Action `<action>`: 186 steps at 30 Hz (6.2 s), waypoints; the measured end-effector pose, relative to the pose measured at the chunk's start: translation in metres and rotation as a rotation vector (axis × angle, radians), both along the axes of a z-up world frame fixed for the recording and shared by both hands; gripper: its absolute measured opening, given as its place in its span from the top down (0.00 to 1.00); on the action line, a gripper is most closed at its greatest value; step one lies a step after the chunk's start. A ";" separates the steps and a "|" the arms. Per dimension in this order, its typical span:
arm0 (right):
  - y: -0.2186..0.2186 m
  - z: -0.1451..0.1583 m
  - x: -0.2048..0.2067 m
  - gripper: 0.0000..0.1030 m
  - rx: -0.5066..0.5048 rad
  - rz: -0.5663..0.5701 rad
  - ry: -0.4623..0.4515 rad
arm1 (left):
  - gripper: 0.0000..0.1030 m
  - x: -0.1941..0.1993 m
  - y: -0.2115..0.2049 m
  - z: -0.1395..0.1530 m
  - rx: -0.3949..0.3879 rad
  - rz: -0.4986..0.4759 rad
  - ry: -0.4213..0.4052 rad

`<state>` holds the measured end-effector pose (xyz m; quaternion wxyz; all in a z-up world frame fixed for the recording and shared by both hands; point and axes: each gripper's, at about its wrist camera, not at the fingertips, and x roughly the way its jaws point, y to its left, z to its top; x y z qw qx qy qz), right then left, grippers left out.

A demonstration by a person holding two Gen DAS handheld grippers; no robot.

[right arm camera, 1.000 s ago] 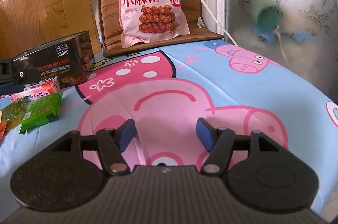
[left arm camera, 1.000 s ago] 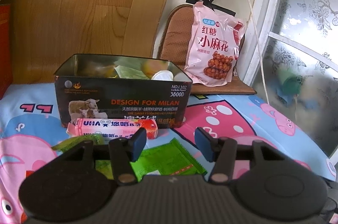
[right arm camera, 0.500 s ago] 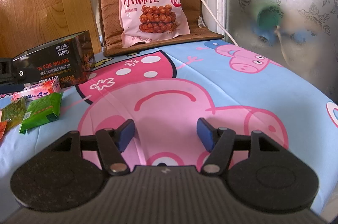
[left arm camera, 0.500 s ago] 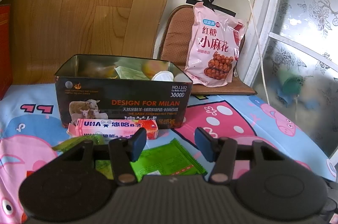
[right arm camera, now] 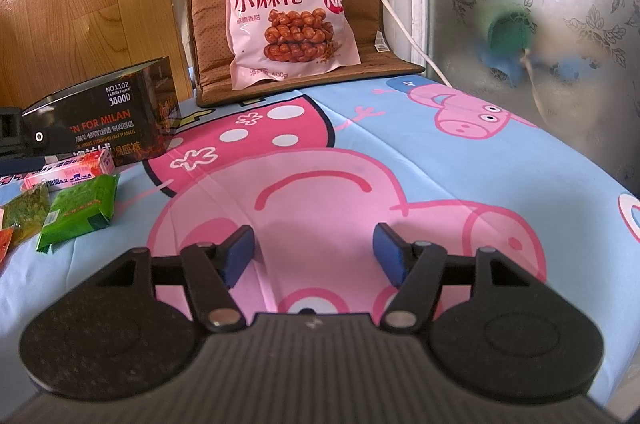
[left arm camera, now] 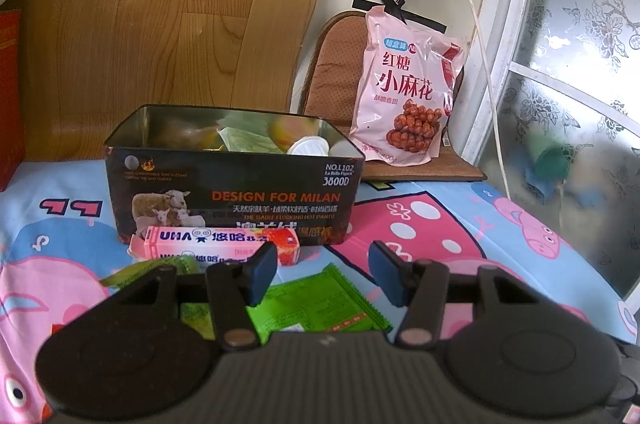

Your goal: Organize snacks

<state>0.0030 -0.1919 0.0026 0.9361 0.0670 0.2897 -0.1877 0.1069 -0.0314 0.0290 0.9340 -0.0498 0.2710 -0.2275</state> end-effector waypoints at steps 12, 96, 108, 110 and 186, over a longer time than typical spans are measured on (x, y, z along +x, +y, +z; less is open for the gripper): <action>0.001 0.000 0.000 0.32 0.000 -0.001 0.001 | 0.48 0.000 0.000 0.001 0.002 0.002 0.003; -0.001 -0.002 0.005 0.27 0.021 0.040 -0.001 | 0.47 0.005 -0.005 -0.010 0.015 -0.018 0.047; -0.001 -0.002 0.005 0.27 0.024 0.040 -0.002 | 0.47 0.005 -0.006 -0.010 0.014 -0.018 0.047; -0.001 -0.002 0.005 0.27 0.023 0.039 -0.002 | 0.47 0.005 -0.006 -0.010 0.015 -0.018 0.047; -0.031 -0.003 0.050 0.30 0.182 0.165 -0.104 | 0.44 -0.034 0.034 0.021 0.067 0.057 -0.045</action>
